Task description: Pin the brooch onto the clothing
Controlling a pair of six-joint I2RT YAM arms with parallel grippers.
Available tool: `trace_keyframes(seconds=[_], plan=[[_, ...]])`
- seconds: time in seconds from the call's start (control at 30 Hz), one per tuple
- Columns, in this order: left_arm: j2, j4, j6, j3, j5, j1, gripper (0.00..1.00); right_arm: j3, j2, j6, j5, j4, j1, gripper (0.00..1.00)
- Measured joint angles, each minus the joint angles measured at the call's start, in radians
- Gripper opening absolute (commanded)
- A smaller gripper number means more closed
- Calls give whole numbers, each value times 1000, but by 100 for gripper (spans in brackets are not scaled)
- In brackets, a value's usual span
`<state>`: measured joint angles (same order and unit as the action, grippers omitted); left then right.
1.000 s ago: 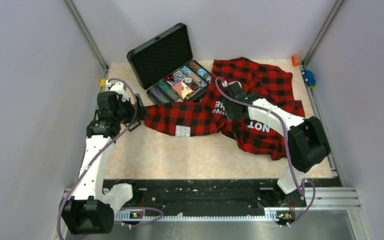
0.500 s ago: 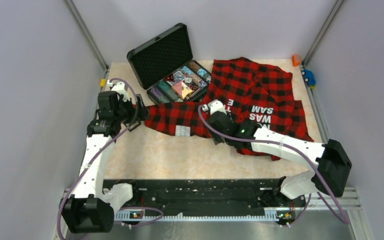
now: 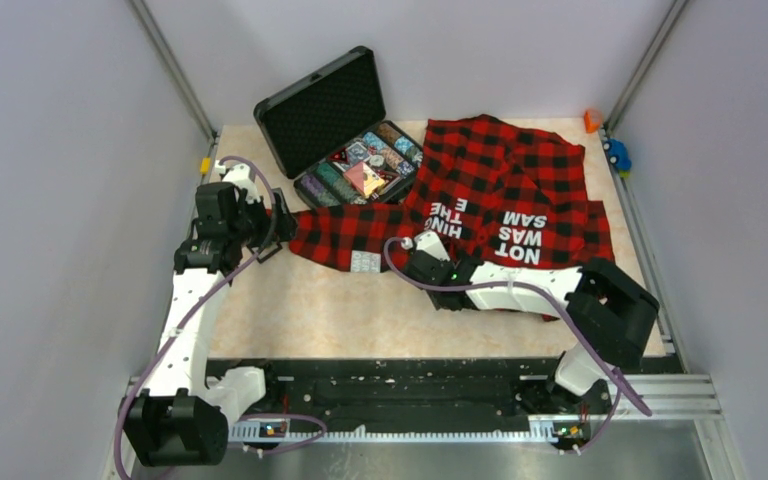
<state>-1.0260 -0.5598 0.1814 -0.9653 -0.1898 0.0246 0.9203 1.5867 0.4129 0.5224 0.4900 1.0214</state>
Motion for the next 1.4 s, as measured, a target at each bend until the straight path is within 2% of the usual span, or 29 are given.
trace_keyframes(seconds=[0.37,0.7,0.97,1.23,1.4], plan=[[0,0,0,0,2,0,93,-10,20,-54,137,11,-194,33],[-6,0,0,0,5,0,93,-17,23,-110,139,-50,-283,31],[-6,0,-1,0,5,0,93,-18,24,-133,64,-76,-291,31],[-13,0,0,0,4,0,93,-76,-27,-170,-29,-116,-291,23],[-13,0,0,0,4,0,93,-77,-26,-182,-50,-132,-290,27]])
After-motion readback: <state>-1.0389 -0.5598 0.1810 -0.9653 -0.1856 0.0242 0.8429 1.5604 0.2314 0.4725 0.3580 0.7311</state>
